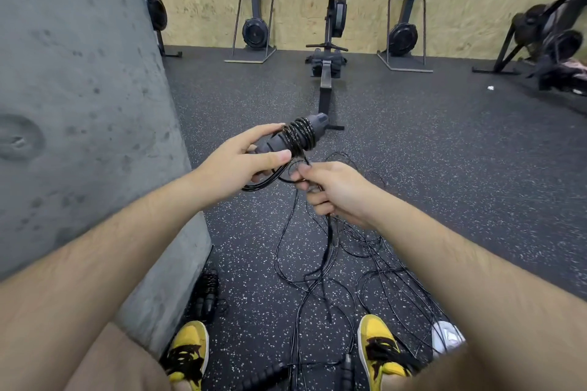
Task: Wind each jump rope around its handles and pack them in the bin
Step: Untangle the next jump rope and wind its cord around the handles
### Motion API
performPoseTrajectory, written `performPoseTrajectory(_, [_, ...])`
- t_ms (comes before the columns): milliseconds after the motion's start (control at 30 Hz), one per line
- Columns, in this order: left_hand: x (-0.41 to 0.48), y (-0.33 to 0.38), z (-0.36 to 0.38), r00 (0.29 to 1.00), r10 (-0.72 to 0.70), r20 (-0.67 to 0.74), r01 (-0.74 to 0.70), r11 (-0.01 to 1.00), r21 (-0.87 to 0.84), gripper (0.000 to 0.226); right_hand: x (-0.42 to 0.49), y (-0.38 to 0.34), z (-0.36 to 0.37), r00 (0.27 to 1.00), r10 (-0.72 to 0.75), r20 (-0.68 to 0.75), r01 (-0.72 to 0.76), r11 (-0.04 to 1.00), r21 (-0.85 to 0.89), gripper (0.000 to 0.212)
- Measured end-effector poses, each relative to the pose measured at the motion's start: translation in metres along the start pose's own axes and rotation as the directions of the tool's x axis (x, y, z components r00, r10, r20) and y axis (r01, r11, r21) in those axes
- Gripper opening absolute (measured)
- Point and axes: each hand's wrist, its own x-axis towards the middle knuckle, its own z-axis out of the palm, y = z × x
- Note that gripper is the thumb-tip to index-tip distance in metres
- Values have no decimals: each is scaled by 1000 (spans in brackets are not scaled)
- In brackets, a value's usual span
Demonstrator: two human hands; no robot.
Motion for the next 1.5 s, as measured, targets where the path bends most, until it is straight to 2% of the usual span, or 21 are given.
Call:
performPoseTrajectory(233, [3, -8, -1, 997, 14, -80, -10, 999, 48, 46, -2, 6, 13, 995, 97, -4, -98, 994, -59, 11])
performPoseTrajectory(333, [5, -10, 3, 992, 32, -125, -22, 996, 83, 51, -3, 6, 15, 991, 136, 2, -136, 990, -27, 15])
performPoseTrajectory(467, [8, -14, 4, 988, 53, -148, -17, 971, 237, 71, -3, 4, 15, 990, 139, -25, -141, 984, -113, 12])
performPoseTrajectory(700, [9, -16, 0, 982, 103, -159, -44, 939, 340, 72, -2, 2, 10, 991, 134, -28, -136, 982, -133, 22])
performPoseTrajectory(800, [12, -18, 5, 972, 189, -139, -99, 866, 491, 74, -3, 1, 12, 976, 193, -98, -204, 970, -128, 28])
performPoseTrajectory(900, [18, -19, 7, 956, 249, -156, -108, 791, 602, 77, -6, -8, 20, 932, 302, -199, -337, 924, -179, 21])
performPoseTrajectory(967, [21, -20, 9, 939, 303, -163, -114, 722, 683, 77, -7, -9, 23, 921, 324, -217, -367, 909, -196, 20])
performPoseTrajectory(1033, [23, -21, 11, 919, 361, -156, -120, 635, 763, 78, -3, -4, 25, 928, 251, -275, -305, 936, -176, 16])
performPoseTrajectory(1067, [25, -22, 11, 914, 373, -161, -113, 613, 782, 78, -1, 0, 26, 933, 160, -322, -225, 958, -177, 21])
performPoseTrajectory(1133, [29, -25, 11, 910, 373, -181, -92, 608, 789, 78, -1, 6, 26, 921, -88, -378, -31, 954, -298, 41])
performPoseTrajectory(1167, [31, -26, 10, 910, 370, -188, -84, 607, 790, 78, -3, 6, 25, 906, -198, -375, 43, 923, -382, 40])
performPoseTrajectory(1233, [32, -30, 8, 906, 379, -189, -74, 580, 812, 77, -4, 4, 22, 888, -326, -323, 109, 833, -542, 21])
performPoseTrajectory(1267, [33, -31, 6, 902, 391, -186, -75, 564, 822, 77, -4, 5, 19, 897, -333, -291, 100, 793, -601, 19])
performPoseTrajectory(1367, [32, -37, -1, 898, 419, -133, -110, 508, 854, 79, -6, 8, 13, 936, -285, -206, 54, 694, -718, 44])
performPoseTrajectory(1433, [32, -39, 0, 904, 415, -104, -116, 472, 874, 79, -8, 11, 9, 944, -273, -185, 51, 676, -735, 49])
performPoseTrajectory(1500, [32, -38, 2, 924, 354, -141, -61, 502, 863, 78, -7, 10, 4, 942, -275, -191, 43, 665, -746, 53])
